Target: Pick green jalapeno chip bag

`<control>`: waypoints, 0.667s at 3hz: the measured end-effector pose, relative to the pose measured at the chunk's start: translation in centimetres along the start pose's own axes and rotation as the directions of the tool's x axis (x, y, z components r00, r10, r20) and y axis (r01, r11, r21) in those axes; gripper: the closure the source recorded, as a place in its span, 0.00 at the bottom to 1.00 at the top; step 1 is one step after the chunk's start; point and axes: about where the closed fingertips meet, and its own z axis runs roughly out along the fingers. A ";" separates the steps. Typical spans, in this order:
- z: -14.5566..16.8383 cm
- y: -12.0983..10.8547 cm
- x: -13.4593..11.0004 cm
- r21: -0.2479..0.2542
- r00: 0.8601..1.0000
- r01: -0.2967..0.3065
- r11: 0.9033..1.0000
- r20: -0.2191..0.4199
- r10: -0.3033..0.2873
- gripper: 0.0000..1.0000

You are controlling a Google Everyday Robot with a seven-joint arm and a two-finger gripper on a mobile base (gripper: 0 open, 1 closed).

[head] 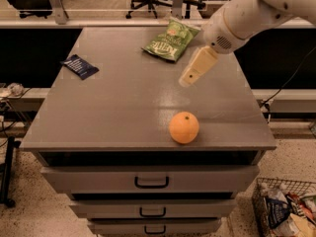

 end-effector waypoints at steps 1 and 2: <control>3.7 -2.3 -2.0 0.033 0.995 -0.067 0.997 0.077 0.065 0.00; 7.2 -5.4 -2.8 0.098 0.983 -0.143 0.985 0.132 0.130 0.00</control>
Offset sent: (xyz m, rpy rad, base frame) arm 0.1449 0.0394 -0.0297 0.2468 -0.1481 -0.2329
